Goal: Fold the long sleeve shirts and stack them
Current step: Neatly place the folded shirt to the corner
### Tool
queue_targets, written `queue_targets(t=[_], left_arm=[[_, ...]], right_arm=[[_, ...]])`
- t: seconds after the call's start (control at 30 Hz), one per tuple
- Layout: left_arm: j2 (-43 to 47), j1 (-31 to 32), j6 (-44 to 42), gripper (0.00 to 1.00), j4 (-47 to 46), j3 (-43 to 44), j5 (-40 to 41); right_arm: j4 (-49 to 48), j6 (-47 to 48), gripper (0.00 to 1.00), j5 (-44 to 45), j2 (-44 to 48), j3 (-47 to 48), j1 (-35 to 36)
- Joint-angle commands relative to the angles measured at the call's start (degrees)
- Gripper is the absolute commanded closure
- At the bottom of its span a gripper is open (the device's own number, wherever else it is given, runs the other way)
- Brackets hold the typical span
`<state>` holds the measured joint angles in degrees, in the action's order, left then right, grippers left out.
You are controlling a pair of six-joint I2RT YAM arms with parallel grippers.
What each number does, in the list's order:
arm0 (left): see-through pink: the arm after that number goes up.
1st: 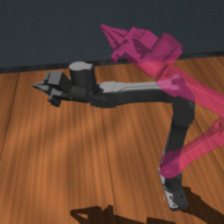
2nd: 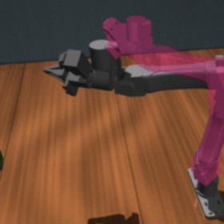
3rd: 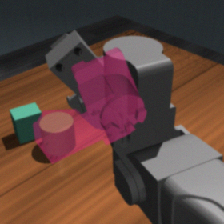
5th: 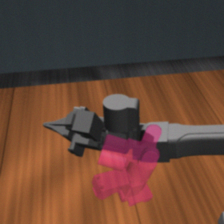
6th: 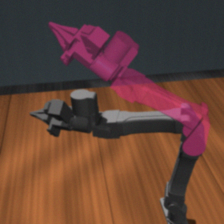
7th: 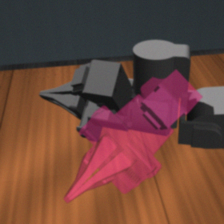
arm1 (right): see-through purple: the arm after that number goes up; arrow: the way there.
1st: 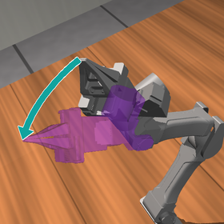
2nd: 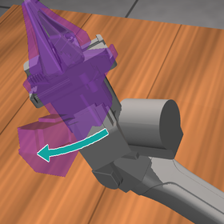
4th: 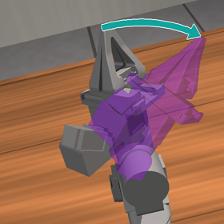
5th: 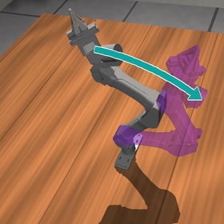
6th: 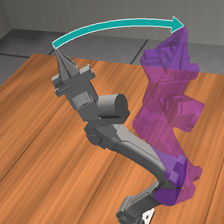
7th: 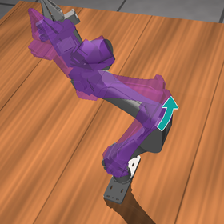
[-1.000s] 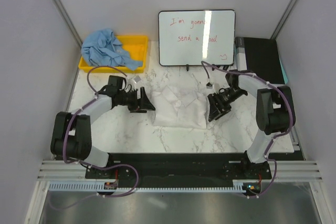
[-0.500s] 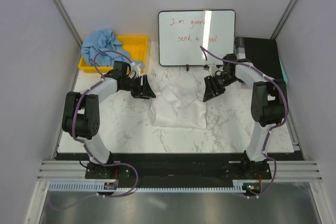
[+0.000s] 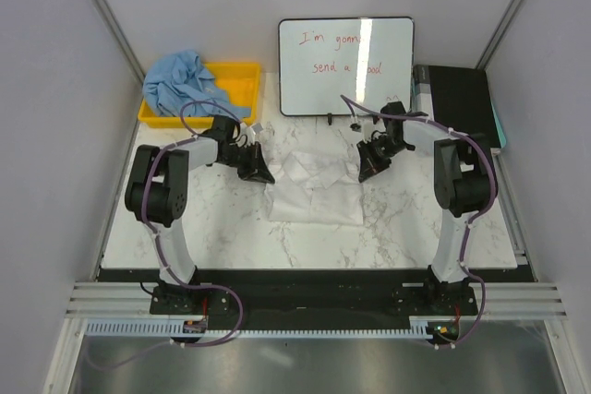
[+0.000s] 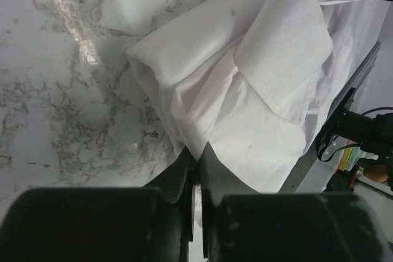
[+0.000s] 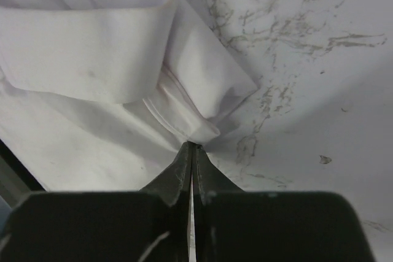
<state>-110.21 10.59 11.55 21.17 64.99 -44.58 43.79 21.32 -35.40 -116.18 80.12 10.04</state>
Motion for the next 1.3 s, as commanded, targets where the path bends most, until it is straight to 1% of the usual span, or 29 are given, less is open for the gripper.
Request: queue_targets(t=[0.0, 0.07, 0.13, 0.17, 0.2, 0.23, 0.27, 0.3, 0.33, 0.37, 0.4, 0.43, 0.47, 0.5, 0.53, 0.57, 0.6, 0.63, 0.7, 0.73, 0.8, 0.83, 0.9, 0.93, 1.07, 1.13, 1.2, 1.23, 1.27], left_arm=[[-2.7, -0.5, 0.8, 0.95, -2.4, 1.1, 2.1], [-4.0, -0.5, 0.5, 0.96, -1.9, 1.7, 2.6], [-4.1, -0.5, -0.6, 0.88, -1.8, 1.9, 2.7], [-3.4, -0.7, -0.9, 0.82, -1.4, 1.9, 3.5], [-2.6, -1.0, -1.2, 0.68, -1.2, 1.6, 3.1], [-1.2, -2.2, -2.1, 0.63, -1.4, 1.4, 1.4], [2.5, -2.9, -2.6, 0.58, -1.5, 0.9, -1.4], [5.5, -3.6, -3.1, 0.52, -2.1, -0.4, -2.2], [8.2, -4.9, -4.2, 0.50, -2.1, -0.9, -3.1], [13.7, -5.2, -4.5, 0.49, -2.2, -1.4, -5.9], [16.1, -5.2, -4.9, 0.45, -1.3, -2.1, -6.6], [18.2, -5.1, -4.0, 0.43, -0.3, -2.9, -9.4], [20.4, -4.8, -2.7, 0.41, -0.3, -4.1, -11.0], [23.0, -4.1, -1.1, 0.39, -0.3, -6.7, -12.2], [23.9, -3.1, 2.0, 0.39, -0.5, -8.0, -13.3], [24.3, -0.4, 3.7, 0.39, -1.2, -9.4, -14.7], [24.3, 1.3, 5.8, 0.38, -2.7, -12.6, -15.4], [24.0, 4.4, 10.7, 0.38, -7.6, -14.2, -16.1], [21.1, 6.8, 18.0, 0.38, -13.8, -18.3, -16.3], [19.8, 7.9, 18.9, 0.38, -15.5, -18.8, -15.4], [16.8, 8.0, 19.1, 0.37, -17.0, -19.0, -14.7], [13.7, 7.8, 18.2, 0.37, -15.8, -18.6, -13.0], [11.1, 7.5, 17.5, 0.37, -14.0, -19.0, -12.6], [9.3, 7.4, 17.1, 0.37, -13.1, -19.1, -10.4], [6.7, 5.6, 15.8, 0.36, -10.5, -20.5, -4.1], [7.2, 3.6, 14.1, 0.36, -8.4, -21.4, -3.0], [11.4, 2.1, 12.9, 0.36, -7.8, -22.8, -5.5], [13.9, 1.3, 11.9, 0.36, -6.5, -22.8, -7.3], [18.7, 1.1, 10.7, 0.36, -4.9, -21.4, -7.5]], right_arm=[[-8.0, -2.3, 1.00, 5.6, 0.5, -3.3, 0.3], [-9.6, -3.3, 1.00, 6.4, 1.1, -4.3, 0.3], [-10.2, -3.5, 1.00, 6.4, 2.0, -4.7, 0.3], [-10.4, -3.3, 1.00, 6.7, 3.1, -5.0, 0.3], [-10.0, -3.0, 1.00, 6.9, 4.0, -4.9, 0.2], [-9.3, -2.6, 0.99, 7.0, 5.0, -4.7, 0.0], [-7.2, -2.0, 0.87, 6.3, 7.6, -3.9, -0.5], [-6.0, -1.6, 0.78, 5.3, 9.2, -3.5, -0.9], [-5.0, -1.6, 0.71, 4.5, 11.0, -3.3, -1.3], [-3.1, -1.7, 0.56, 2.6, 15.0, -3.2, -2.0], [-2.7, -3.1, 0.50, 1.6, 17.0, -3.6, -2.1], [-2.2, -4.7, 0.44, -0.1, 19.1, -5.2, -2.0], [-2.0, -6.1, 0.41, -2.4, 22.5, -5.9, -1.9], [-1.9, -7.7, 0.40, -7.0, 23.8, -7.0, -1.3], [-2.2, -12.0, 0.39, -8.4, 24.7, -8.0, 0.5], [-4.0, -14.1, 0.39, -9.5, 26.0, -10.6, 1.7], [-5.4, -16.4, 0.38, -12.8, 26.3, -12.1, 2.8], [-9.9, -21.1, 0.39, -13.6, 26.5, -15.7, 4.9], [-13.6, -25.1, 0.38, -15.3, 25.2, -19.2, 6.3], [-15.2, -26.1, 0.38, -15.6, 24.3, -21.0, 7.1], [-15.5, -25.8, 0.39, -15.7, 20.3, -22.2, 7.3], [-15.4, -25.1, 0.39, -15.1, 19.0, -23.0, 7.4], [-15.4, -24.8, 0.39, -14.8, 15.2, -23.7, 7.1], [-15.3, -24.7, 0.39, -14.3, 13.1, -24.4, 7.0], [-14.2, -22.8, 0.39, -12.3, 10.2, -25.2, 6.1], [-11.0, -20.1, 0.40, -11.8, 11.3, -24.1, 5.8], [-8.1, -15.6, 0.39, -10.4, 13.6, -22.6, 5.6], [-5.5, -14.3, 0.39, -9.5, 16.7, -20.7, 5.3], [-4.6, -13.5, 0.38, -8.8, 18.4, -19.9, 5.2]])
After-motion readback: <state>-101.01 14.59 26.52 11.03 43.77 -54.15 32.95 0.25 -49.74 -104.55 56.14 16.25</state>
